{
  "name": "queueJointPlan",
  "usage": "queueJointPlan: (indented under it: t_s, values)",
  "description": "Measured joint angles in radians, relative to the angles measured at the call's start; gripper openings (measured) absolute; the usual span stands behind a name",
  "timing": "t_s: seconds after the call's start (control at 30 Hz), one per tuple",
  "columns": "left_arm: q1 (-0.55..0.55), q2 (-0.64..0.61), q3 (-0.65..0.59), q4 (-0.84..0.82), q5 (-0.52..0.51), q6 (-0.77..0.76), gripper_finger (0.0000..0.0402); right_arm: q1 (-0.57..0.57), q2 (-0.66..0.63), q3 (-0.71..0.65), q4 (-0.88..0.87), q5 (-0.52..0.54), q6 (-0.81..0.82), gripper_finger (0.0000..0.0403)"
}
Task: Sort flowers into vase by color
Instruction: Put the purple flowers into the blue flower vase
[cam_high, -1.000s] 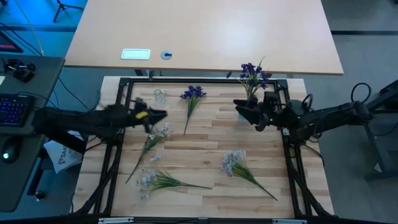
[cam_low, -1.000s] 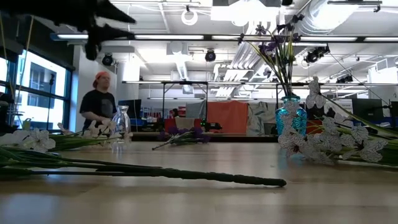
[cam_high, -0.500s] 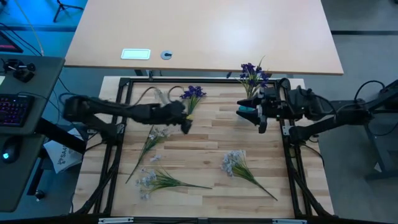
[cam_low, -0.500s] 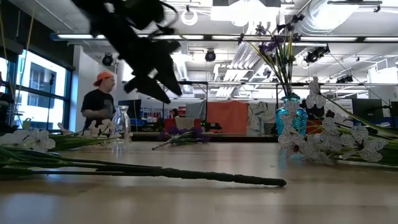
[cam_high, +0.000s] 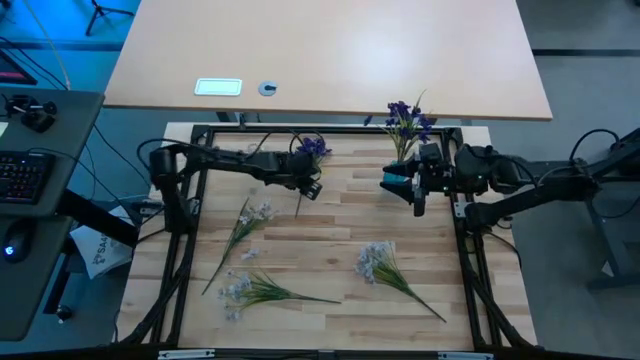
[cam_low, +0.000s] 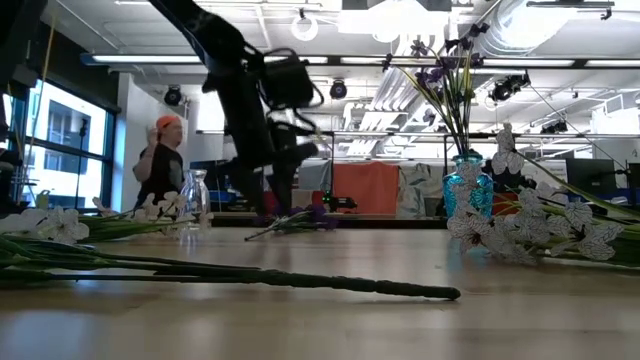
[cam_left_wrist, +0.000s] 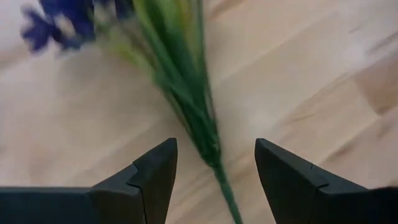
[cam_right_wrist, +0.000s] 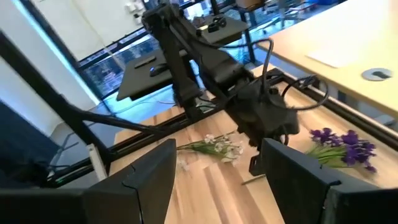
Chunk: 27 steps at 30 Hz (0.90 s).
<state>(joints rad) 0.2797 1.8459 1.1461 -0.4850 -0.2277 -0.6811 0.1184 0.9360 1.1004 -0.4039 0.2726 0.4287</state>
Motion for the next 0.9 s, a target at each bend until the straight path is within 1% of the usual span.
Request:
queueJointPlan:
  t_s: [0.1, 0.2, 0.4, 0.57, 0.7, 0.8, 0.83, 0.9]
  values:
    - [0.006, 0.037, -0.001, 0.003, 0.008, -0.043, 0.0202, 0.0, 0.0, -0.001, 0.001, 0.044, -0.002, 0.0232]
    - [0.009, 0.071, -0.001, 0.02, 0.018, -0.05, 0.0202, 0.0, 0.0, -0.002, 0.0, 0.064, -0.003, 0.0232]
    - [0.008, 0.107, 0.001, 0.047, -0.012, -0.05, 0.0202, 0.0, 0.0, -0.002, 0.0, 0.064, 0.0, 0.0232]
    - [0.01, 0.112, -0.001, 0.121, -0.068, -0.052, 0.0202, 0.0, 0.001, -0.002, -0.003, 0.065, -0.002, 0.0232]
    - [0.02, 0.112, -0.001, 0.125, -0.063, -0.049, 0.0201, 0.0, 0.002, -0.002, -0.003, 0.065, -0.002, 0.0232]
    - [0.02, 0.113, -0.005, 0.135, -0.089, -0.018, 0.0182, 0.0, 0.002, -0.002, -0.003, 0.065, -0.003, 0.0232]
    - [0.02, 0.114, -0.005, 0.14, -0.093, -0.005, 0.0168, 0.0, 0.002, -0.002, -0.003, 0.065, -0.003, 0.0232]
    - [0.021, 0.115, -0.006, 0.149, -0.096, 0.019, 0.0123, 0.0, 0.002, -0.002, -0.003, 0.065, -0.004, 0.0232]
